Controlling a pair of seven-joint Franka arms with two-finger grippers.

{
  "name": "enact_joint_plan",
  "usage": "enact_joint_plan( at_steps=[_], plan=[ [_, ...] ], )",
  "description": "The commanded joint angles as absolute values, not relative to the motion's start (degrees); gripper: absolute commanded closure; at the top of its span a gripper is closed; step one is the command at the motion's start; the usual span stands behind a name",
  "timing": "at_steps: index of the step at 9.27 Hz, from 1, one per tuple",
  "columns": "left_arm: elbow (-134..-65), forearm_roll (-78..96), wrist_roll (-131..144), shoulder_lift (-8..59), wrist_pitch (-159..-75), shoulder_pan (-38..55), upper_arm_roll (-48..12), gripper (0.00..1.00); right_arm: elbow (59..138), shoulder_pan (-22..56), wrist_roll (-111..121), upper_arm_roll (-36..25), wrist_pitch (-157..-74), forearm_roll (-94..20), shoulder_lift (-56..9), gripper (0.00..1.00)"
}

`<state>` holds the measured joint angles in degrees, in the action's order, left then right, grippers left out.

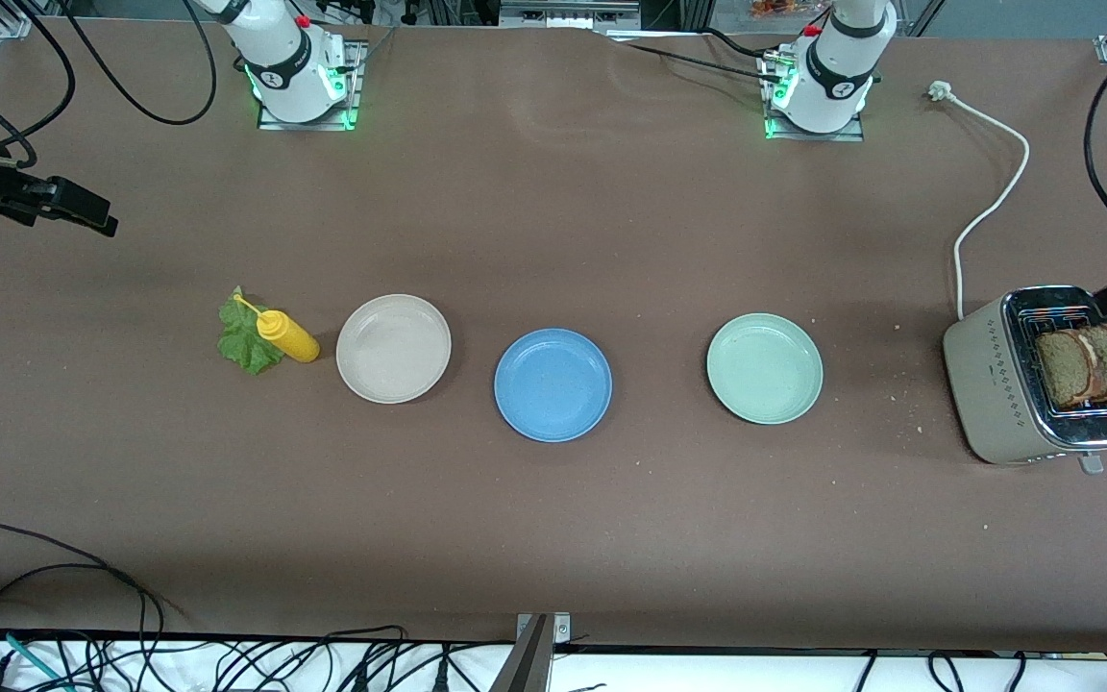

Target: Make sandwich in blue plate with both arms

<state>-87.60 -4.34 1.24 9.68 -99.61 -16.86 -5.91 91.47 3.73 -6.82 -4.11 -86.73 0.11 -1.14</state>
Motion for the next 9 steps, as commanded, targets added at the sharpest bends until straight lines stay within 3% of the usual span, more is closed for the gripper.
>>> enact_joint_plan(
  at_steps=[1, 5, 9],
  plan=[
    [-85.34, -5.36, -3.51, 17.46, -105.37, -20.91, -6.59, 0.00, 92.02, 3.43, -7.03, -4.04, -86.84, -0.79, -0.53, 0.00],
    [-85.69, -5.27, -3.52, 25.03, -110.30, -23.99, -6.59, 0.00, 92.02, 3.43, -7.03, -4.04, -86.75, -0.79, -0.53, 0.00],
    [-87.19, -5.01, -3.43, 26.63, -109.78, -24.26, -6.59, 0.00, 92.02, 3.43, -7.03, -4.04, -86.84, -0.88, -0.53, 0.00]
  ],
)
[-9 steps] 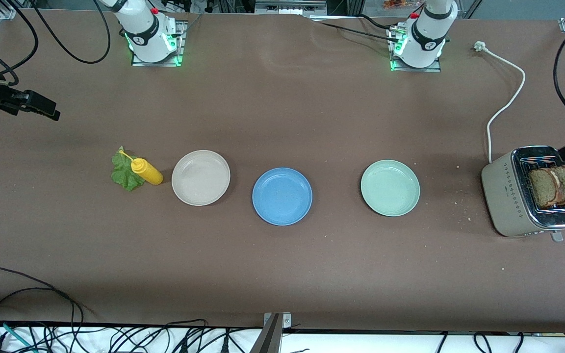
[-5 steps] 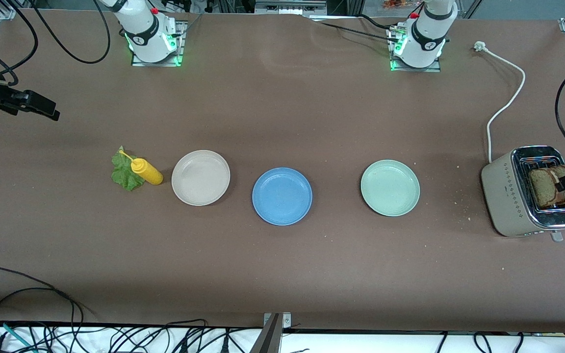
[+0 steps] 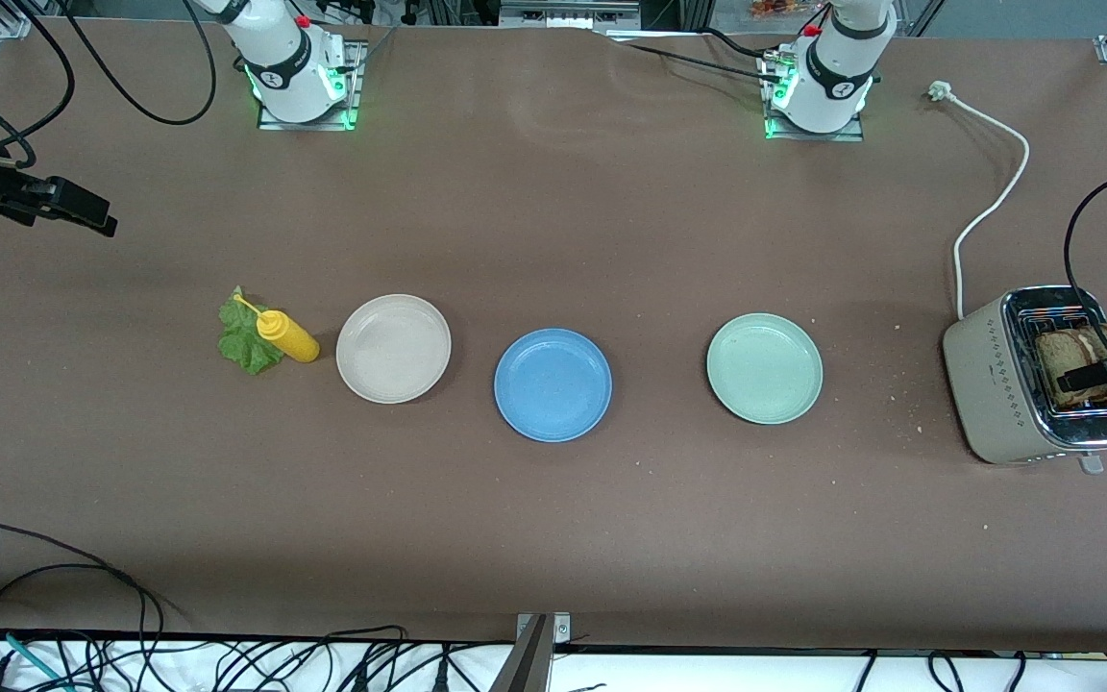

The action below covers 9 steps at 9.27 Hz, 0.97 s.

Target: Make sandwich in blue plate with both arms

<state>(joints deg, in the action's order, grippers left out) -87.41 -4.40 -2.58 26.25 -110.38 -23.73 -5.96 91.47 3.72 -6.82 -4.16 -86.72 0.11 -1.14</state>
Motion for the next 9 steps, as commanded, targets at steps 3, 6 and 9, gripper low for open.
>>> enact_joint_plan(
  at_steps=[3, 6, 9],
  plan=[
    [-87.45, -5.01, -3.25, 26.46, -109.43, -23.82, -6.77, 0.00, 92.02, 3.43, -7.03, -4.04, -86.75, -0.79, -0.53, 0.00],
    [-86.66, -5.01, -2.55, 18.84, -102.33, -23.73, -11.85, 0.00, 92.02, 3.43, -7.03, -4.04, -86.84, -0.88, -0.53, 0.00],
    [-86.66, -4.92, -0.62, 12.85, -95.56, -23.82, -16.78, 0.00, 92.02, 3.43, -6.94, -4.04, -86.75, -0.88, -0.53, 0.00]
  ],
)
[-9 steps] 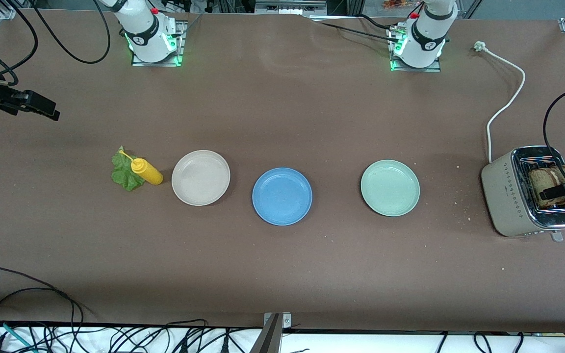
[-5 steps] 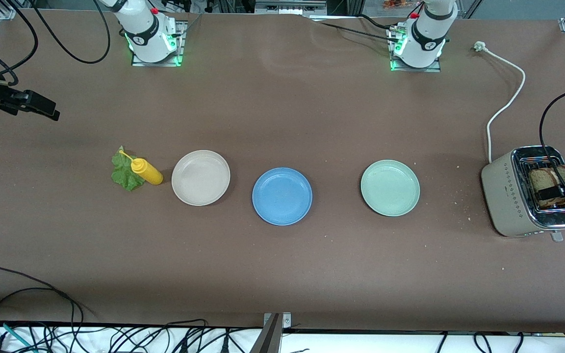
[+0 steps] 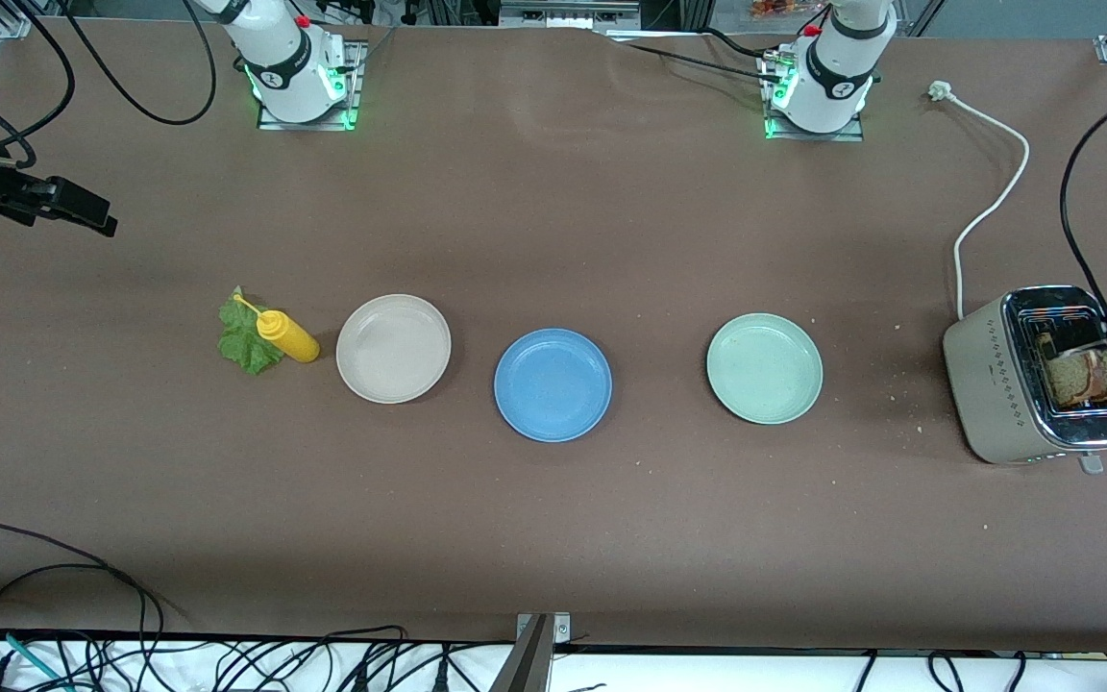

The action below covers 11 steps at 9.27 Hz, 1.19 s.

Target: Make sandwich in blue plate with both arms

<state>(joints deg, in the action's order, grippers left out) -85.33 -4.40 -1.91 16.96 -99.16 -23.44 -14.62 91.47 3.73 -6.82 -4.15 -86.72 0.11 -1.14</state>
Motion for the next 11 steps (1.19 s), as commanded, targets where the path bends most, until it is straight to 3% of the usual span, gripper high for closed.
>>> enact_joint_plan(
  at_steps=[1, 11],
  plan=[
    [-86.75, -4.83, 0.08, 11.79, -94.41, -23.82, -17.92, 0.00, 92.02, 3.43, -6.94, -4.04, -86.75, -0.88, -0.53, 0.00],
    [-87.45, -3.69, 0.53, 9.67, -92.46, -24.26, -20.21, 0.00, 92.02, 3.43, -7.03, -4.04, -86.75, -0.88, -0.53, 0.00]
  ],
)
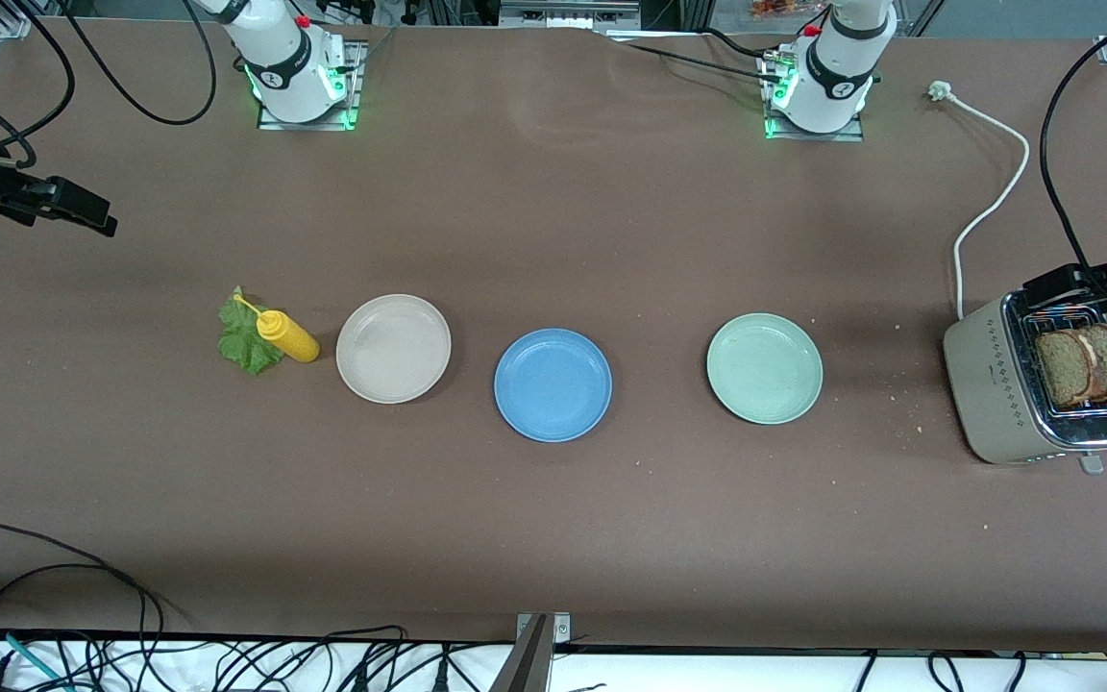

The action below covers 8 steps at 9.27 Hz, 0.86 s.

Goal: Make sandwich in blue plate with both arms
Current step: 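Close the left gripper on one bread slice inside the toaster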

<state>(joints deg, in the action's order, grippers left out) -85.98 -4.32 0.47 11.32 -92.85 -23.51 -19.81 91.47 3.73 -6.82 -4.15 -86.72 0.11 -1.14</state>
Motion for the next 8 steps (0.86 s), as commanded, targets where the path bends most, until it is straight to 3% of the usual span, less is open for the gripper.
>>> enact_joint_plan(
  at_steps=[1, 6, 8],
  plan=[
    [-87.45, -3.69, 0.61, 9.67, -92.46, -24.26, -20.13, 0.00, 92.02, 3.43, -7.03, -4.04, -86.75, -0.88, -0.53, 0.00],
    [-87.28, -3.95, 0.18, 10.36, -92.81, -24.61, -19.52, 0.00, 92.02, 3.43, -7.03, -4.04, -86.75, -0.88, -0.53, 0.00],
    [-86.92, -4.39, -0.17, 12.73, -96.57, -27.41, -19.34, 0.00, 92.02, 3.43, -6.94, -4.04, -86.75, -0.88, -0.53, 0.00]
  ],
)
